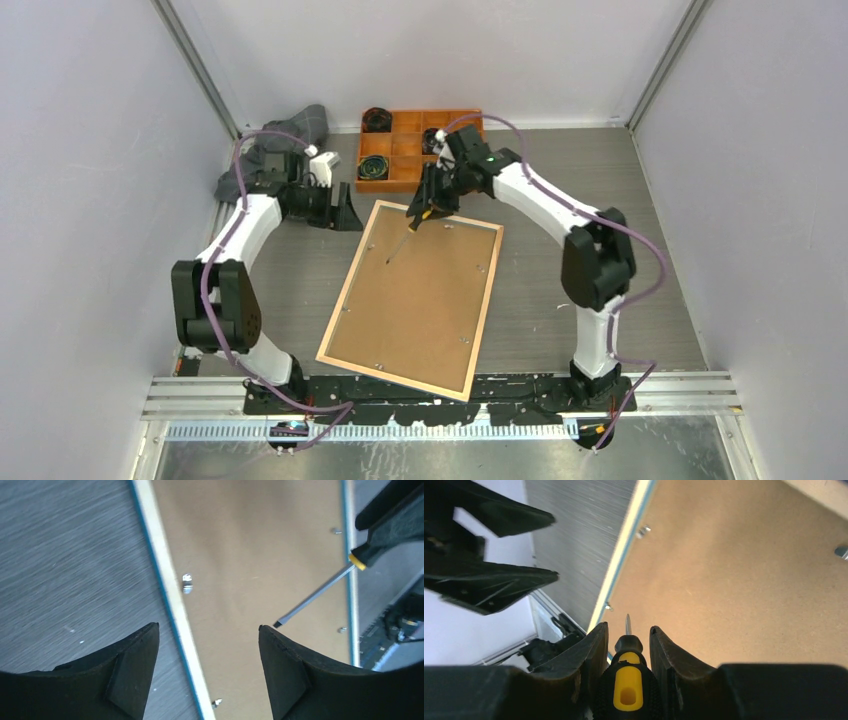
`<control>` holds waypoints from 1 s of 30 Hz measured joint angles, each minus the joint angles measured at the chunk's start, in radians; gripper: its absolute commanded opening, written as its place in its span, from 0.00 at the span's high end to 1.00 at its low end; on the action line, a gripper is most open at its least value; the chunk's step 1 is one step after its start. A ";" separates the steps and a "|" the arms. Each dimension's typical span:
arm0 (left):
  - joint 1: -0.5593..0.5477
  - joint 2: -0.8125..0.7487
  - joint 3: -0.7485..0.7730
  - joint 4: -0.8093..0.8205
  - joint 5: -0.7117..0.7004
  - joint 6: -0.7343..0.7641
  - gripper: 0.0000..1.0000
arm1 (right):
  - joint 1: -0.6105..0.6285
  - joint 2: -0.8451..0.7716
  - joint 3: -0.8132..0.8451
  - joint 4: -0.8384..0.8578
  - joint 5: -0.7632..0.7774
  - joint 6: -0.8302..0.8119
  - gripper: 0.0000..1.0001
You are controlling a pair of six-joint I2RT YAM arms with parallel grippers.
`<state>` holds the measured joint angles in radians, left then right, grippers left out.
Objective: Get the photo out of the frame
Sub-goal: Release the photo frame item from the photo frame.
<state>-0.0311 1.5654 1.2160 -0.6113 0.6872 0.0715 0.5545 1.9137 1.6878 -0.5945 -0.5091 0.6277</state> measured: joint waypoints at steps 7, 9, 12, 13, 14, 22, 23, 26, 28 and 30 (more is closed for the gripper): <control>0.000 0.107 -0.013 0.020 -0.139 0.018 0.32 | 0.061 0.222 0.105 -0.111 -0.001 0.057 0.99; 0.000 0.127 -0.013 0.031 -0.161 0.019 0.32 | 0.082 0.256 0.137 -0.109 -0.013 0.082 0.99; 0.000 0.164 -0.012 0.045 -0.191 0.019 0.33 | 0.105 0.281 0.166 -0.097 -0.039 0.129 0.99; 0.000 0.175 -0.012 0.047 -0.201 0.020 0.34 | 0.110 0.288 0.176 -0.090 -0.047 0.143 0.99; -0.002 0.188 -0.012 0.050 -0.212 0.020 0.34 | 0.115 0.297 0.187 -0.084 -0.053 0.155 0.99; -0.031 0.234 -0.013 0.063 -0.287 0.027 0.40 | 0.133 0.369 0.246 -0.054 -0.072 0.220 0.99; -0.037 0.237 -0.013 0.065 -0.295 0.027 0.40 | 0.136 0.379 0.249 -0.054 -0.073 0.223 0.99; -0.060 0.253 -0.013 0.072 -0.312 0.033 0.41 | 0.140 0.405 0.250 -0.050 -0.079 0.233 0.99; -0.069 0.262 -0.013 0.073 -0.318 0.036 0.42 | 0.145 0.418 0.250 -0.050 -0.082 0.238 0.99; -0.082 0.271 -0.013 0.073 -0.327 0.037 0.44 | 0.153 0.430 0.250 -0.049 -0.092 0.244 0.99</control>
<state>-0.1127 1.8362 1.2034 -0.5381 0.3603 0.1089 0.7078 2.3436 1.9381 -0.6434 -0.6006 0.8715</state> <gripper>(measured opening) 0.585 0.390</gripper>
